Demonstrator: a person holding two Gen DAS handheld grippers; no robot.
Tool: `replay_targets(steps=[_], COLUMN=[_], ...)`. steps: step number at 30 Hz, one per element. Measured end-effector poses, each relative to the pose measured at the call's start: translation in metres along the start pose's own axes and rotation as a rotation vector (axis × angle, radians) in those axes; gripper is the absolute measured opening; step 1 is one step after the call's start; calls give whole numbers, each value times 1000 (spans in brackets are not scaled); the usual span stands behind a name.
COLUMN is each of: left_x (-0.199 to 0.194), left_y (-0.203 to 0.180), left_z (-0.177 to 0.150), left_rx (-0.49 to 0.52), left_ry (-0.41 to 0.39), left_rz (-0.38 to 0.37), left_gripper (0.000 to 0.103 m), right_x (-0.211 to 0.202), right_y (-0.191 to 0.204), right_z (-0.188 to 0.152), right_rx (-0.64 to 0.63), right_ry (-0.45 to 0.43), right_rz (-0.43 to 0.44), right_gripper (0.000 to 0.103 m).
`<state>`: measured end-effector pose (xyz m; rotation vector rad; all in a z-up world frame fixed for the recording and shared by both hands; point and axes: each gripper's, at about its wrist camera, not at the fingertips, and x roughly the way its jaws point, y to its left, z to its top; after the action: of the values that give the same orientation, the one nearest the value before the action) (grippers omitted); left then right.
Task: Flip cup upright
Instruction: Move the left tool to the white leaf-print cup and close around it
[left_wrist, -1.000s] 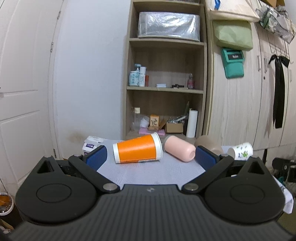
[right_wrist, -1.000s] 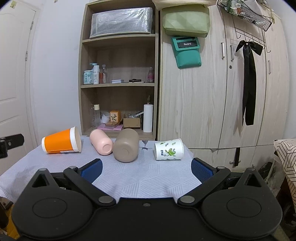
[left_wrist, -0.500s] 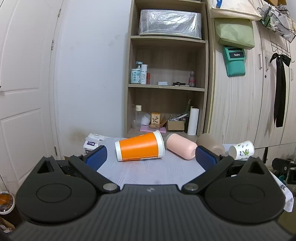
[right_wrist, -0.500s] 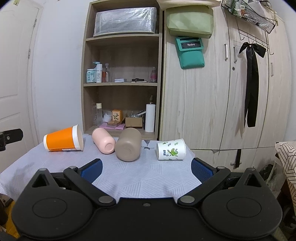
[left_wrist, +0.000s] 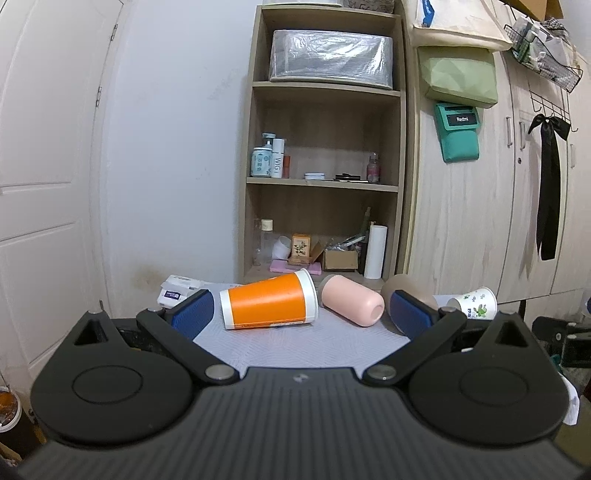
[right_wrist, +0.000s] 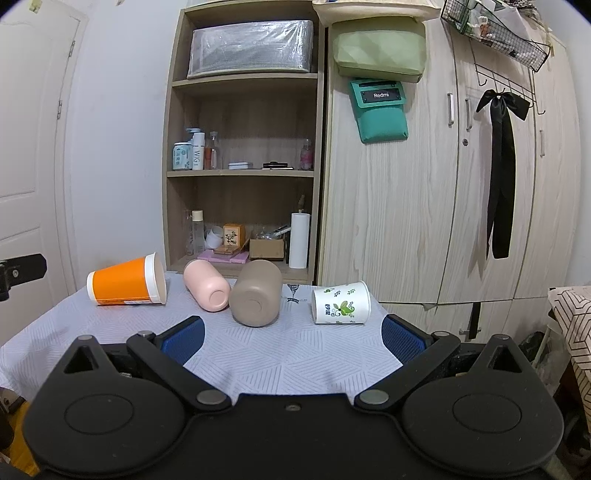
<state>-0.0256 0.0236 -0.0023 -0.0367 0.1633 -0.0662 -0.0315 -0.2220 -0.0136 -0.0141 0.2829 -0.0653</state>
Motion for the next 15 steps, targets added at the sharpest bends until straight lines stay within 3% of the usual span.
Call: replay_targets(steps=[6,15], left_x=[6,39], left_y=[-4,-34], left_z=[-2,34], left_rx=[0,39], left_ry=[28,89], left_rz=[-26,-268], left_gripper=[103,103], right_x=[2,12], right_y=[0,-6], right_z=[-2,-6], right_rx=[-5,-2], right_ry=[9,18], right_rz=[1,26], right_gripper=[103,103])
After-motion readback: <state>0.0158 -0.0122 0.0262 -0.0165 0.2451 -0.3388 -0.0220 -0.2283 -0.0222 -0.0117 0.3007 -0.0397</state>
